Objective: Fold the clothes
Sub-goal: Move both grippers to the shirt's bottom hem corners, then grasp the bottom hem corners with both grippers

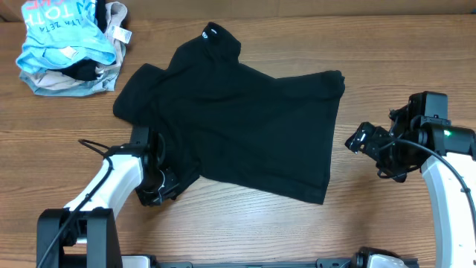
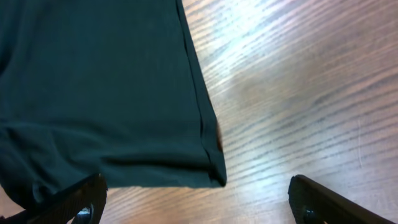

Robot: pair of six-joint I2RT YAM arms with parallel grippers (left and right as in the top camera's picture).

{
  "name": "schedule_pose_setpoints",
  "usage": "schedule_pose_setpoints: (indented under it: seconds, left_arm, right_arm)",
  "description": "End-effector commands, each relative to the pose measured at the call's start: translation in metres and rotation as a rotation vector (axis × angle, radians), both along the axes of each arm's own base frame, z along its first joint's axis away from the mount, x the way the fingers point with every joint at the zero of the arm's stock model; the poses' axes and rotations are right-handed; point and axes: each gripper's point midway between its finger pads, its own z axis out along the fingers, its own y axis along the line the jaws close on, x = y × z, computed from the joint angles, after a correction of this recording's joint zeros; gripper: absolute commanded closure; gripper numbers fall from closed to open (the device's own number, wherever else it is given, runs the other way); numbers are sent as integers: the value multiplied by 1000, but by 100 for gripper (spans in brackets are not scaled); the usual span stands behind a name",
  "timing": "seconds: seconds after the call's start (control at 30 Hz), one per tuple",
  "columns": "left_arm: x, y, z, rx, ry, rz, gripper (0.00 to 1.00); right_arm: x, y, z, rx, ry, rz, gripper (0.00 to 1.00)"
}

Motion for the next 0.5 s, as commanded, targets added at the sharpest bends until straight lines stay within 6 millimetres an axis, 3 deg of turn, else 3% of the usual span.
schedule_pose_setpoints:
  seconds: [0.0, 0.27, 0.47]
  left_arm:
    - [-7, 16, -15, 85, 44, -87, 96]
    - [36, 18, 25, 91, -38, -219, 96]
    - [73, 25, 66, 141, -121, -255, 96]
  right_arm:
    - [-5, 10, -1, 11, 14, 37, 3]
    - [-29, 56, -9, 28, 107, 163, 4]
    - [-58, 73, -52, 11, 227, 139, 5]
